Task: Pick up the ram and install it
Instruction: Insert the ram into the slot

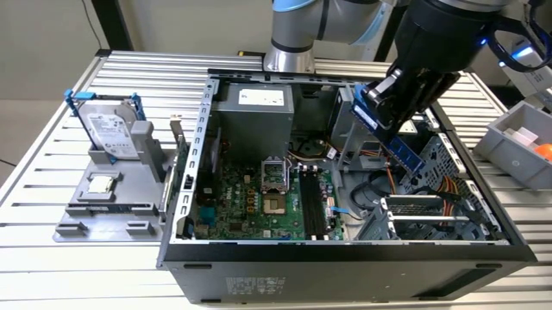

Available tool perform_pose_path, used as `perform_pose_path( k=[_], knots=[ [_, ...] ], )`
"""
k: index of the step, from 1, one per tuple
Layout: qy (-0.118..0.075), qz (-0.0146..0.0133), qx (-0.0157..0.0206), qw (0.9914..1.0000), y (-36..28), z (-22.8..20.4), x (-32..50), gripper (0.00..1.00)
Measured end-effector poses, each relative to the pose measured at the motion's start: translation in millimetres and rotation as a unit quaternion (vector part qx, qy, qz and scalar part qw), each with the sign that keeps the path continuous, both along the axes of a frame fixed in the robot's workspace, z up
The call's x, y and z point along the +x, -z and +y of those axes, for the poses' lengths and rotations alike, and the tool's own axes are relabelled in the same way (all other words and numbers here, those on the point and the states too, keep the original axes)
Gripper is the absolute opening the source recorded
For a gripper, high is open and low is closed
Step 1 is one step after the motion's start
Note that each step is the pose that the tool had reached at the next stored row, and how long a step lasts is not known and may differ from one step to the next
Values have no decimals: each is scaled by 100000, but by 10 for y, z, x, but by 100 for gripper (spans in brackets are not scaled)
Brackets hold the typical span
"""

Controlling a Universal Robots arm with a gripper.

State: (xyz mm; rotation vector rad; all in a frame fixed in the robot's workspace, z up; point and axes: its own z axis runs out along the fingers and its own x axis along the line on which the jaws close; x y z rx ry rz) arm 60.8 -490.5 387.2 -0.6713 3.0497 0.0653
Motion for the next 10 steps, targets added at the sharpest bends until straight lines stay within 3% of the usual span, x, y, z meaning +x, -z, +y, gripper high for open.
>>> perform_pose_path(
  k=[10],
  knots=[
    [3185, 0, 4, 99949, 0, 0, 0, 0]
  ],
)
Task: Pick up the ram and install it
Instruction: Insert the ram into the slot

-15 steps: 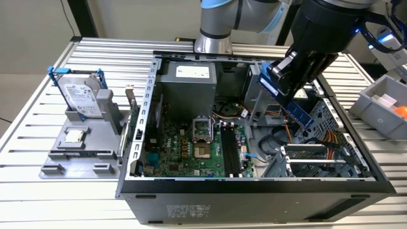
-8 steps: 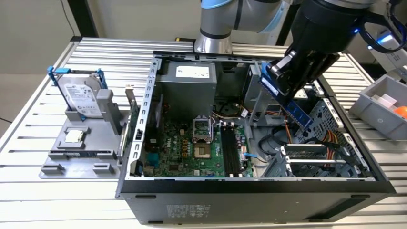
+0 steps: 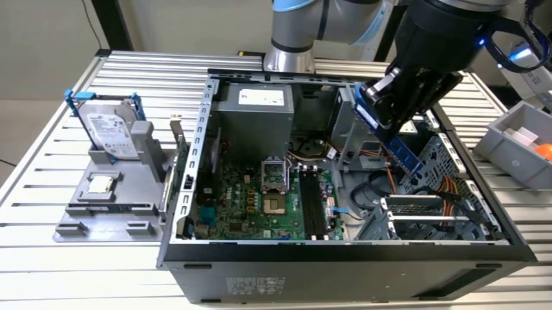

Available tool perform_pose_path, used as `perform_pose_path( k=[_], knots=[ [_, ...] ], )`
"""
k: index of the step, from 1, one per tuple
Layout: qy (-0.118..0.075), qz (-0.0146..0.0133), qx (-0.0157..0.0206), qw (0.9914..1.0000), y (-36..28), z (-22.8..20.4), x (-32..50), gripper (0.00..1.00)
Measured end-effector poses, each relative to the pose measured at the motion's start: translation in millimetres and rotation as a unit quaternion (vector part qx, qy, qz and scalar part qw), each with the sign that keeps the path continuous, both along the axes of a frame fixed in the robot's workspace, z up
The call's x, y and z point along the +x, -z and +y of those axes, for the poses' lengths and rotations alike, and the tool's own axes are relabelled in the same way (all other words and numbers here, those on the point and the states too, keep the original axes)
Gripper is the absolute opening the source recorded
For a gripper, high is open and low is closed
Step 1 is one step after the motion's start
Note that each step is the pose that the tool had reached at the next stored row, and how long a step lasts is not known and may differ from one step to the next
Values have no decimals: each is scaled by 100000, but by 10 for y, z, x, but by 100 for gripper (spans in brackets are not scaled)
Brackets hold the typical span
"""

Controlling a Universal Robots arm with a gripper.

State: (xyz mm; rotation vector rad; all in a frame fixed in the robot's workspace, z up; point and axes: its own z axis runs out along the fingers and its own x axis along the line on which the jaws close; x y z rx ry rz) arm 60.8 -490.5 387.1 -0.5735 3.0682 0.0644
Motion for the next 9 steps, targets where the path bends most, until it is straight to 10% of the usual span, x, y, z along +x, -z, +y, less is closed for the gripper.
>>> perform_pose_path(
  k=[9],
  knots=[
    [2745, 2, -8, 99962, -1, 0, 0, 0]
  ],
)
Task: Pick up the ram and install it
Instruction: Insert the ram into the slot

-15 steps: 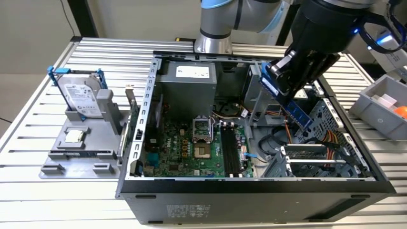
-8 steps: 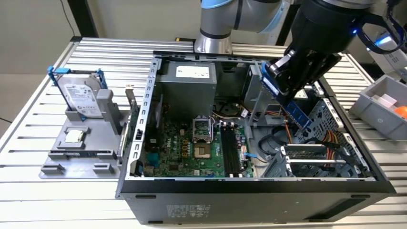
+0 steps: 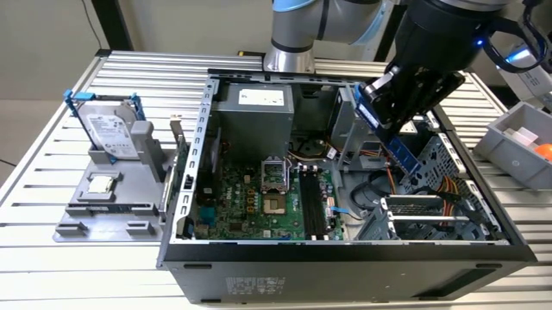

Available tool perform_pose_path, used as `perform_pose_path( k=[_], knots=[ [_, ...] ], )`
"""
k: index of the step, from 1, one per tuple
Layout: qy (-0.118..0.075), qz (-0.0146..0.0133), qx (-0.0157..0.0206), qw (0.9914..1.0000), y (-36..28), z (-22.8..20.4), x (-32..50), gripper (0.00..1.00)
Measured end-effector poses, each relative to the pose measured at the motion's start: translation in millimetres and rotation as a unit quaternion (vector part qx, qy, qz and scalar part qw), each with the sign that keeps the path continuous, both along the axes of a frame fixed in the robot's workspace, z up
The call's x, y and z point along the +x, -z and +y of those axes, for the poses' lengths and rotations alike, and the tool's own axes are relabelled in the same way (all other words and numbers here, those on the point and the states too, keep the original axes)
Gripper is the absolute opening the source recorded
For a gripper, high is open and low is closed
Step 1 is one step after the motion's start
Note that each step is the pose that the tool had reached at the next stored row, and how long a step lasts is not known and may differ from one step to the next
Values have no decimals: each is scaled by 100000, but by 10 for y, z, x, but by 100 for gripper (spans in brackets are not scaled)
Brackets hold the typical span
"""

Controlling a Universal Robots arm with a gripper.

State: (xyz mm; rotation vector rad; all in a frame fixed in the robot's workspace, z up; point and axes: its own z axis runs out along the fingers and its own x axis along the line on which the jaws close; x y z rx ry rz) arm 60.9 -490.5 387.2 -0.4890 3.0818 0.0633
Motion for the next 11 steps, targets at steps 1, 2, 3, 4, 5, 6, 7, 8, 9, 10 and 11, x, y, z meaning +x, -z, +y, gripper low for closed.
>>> perform_pose_path(
  k=[1, 2, 3, 4, 5, 6, 7, 8, 9, 10, 11],
  knots=[
    [214, -2, 9, 100000, 1, 0, 0, 0],
    [395, -2, 5, 99999, 0, 0, 0, 0],
    [566, -2, 4, 99998, 0, 0, 0, 0],
    [732, -2, 4, 99997, 0, 0, 0, 0],
    [916, -1, 4, 99996, 0, 0, 0, 0],
    [1102, -1, 5, 99994, 1, 0, 0, 0],
    [1312, 0, 6, 99991, 1, 0, 0, 0],
    [1535, -2, 7, 99988, 1, 0, 0, 0],
    [1786, -2, 5, 99984, 0, 0, 0, 0],
    [2030, -1, 1, 99979, 0, 0, 0, 0],
    [2291, -3, 6, 99974, 0, 0, 0, 0]
  ],
)
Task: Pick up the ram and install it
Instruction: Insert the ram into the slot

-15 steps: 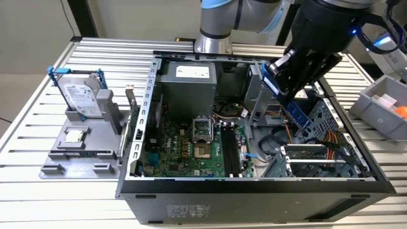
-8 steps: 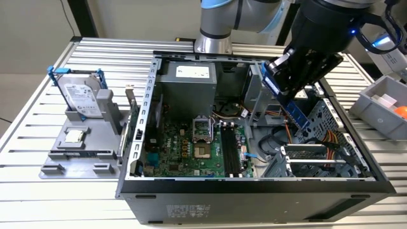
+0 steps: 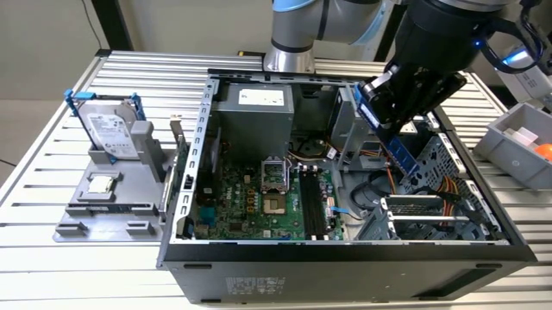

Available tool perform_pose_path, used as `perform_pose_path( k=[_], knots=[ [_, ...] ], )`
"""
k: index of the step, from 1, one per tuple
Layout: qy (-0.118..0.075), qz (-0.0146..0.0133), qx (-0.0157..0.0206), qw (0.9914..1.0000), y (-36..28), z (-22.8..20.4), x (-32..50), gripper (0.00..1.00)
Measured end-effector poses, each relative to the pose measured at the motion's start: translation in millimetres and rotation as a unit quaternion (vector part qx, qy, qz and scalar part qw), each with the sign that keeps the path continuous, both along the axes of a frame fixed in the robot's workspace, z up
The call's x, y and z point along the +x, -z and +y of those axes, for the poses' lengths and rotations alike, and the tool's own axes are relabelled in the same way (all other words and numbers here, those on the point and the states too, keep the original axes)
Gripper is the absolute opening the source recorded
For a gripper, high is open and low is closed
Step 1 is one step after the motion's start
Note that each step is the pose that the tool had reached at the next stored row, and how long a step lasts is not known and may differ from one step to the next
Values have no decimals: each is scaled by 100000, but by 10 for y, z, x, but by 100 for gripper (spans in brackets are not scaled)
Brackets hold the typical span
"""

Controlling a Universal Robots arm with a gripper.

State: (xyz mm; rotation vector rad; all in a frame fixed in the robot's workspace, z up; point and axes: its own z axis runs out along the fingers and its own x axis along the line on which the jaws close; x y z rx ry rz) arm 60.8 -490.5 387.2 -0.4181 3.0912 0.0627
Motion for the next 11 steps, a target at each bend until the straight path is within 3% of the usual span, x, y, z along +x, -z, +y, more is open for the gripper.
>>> perform_pose_path(
  k=[11],
  knots=[
    [2912, 2, -4, 99958, -3, 0, 0, 0]
  ],
)
